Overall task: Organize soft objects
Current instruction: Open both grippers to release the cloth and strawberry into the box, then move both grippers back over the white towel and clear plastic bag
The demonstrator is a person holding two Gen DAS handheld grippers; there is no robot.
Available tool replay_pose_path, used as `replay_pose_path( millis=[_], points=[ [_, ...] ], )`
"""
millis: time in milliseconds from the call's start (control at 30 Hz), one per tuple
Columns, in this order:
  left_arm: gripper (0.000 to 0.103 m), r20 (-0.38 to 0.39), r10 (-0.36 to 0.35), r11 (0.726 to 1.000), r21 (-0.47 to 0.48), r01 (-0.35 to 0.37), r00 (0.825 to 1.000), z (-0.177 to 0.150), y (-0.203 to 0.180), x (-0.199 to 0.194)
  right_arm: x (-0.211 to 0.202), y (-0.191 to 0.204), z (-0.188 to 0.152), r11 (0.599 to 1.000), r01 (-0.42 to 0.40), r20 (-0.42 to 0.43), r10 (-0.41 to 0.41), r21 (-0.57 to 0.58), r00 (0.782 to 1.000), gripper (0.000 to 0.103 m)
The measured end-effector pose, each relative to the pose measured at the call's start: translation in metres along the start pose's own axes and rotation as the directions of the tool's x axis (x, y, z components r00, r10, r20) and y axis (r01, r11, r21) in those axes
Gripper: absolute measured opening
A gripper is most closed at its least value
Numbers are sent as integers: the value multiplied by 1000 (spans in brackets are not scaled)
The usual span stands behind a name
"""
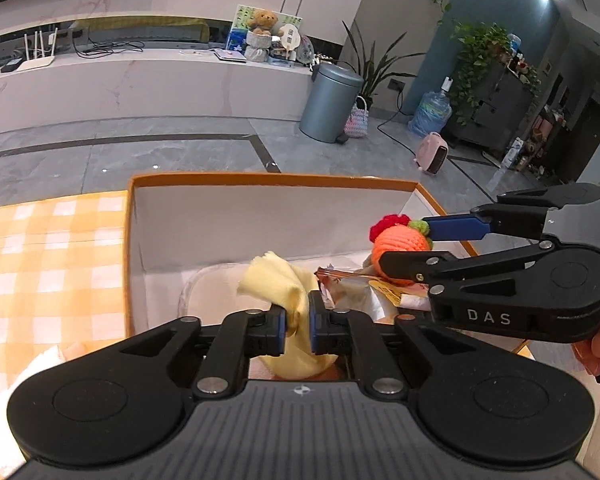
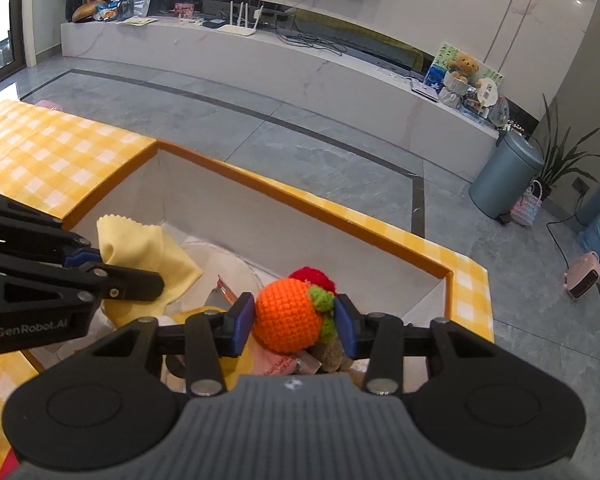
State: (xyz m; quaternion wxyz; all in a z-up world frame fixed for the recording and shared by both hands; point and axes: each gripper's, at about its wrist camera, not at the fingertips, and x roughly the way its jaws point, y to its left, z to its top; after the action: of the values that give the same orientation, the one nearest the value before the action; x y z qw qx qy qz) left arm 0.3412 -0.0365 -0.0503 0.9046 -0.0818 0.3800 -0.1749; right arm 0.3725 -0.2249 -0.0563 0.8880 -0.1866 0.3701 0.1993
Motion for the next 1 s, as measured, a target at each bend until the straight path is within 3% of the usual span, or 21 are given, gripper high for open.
replay_pose_path(
  millis=[67,200,267,333,400,633,800,1000],
  points=[
    [44,14,4,1000,-27,-4,1000,2,3,-5,-4,1,1,1000,5,5,-5,4,1000,44],
    [56,44,9,998,-67,-6,999,2,5,-21,-18,1,2,1000,25,28,-25,16,999,59],
    [68,61,8,997,-71,-3,998,0,4,-30,-26,2,3,999,25,39,-26,23,999,62],
    [73,71,4,998,-66,1,997,-1,4,-39,-35,4,3,999,28,44,-28,20,999,64],
    [75,77,5,998,-58,0,997,-3,2,-48,-43,10,2,999,43,55,-44,12,998,69],
    [80,116,-9,1000,17,8,993,-13,-14,-83,-78,31,-11,999,42,65,-44,18,997,71],
    [80,138,-5,996,84,-7,990,-27,-27,-112,-105,55,-35,999,37,51,-39,38,998,71],
    [81,160,-4,995,96,-11,987,-58,-29,-144,-145,88,-73,995,-8,104,-2,96,995,76]
  ],
)
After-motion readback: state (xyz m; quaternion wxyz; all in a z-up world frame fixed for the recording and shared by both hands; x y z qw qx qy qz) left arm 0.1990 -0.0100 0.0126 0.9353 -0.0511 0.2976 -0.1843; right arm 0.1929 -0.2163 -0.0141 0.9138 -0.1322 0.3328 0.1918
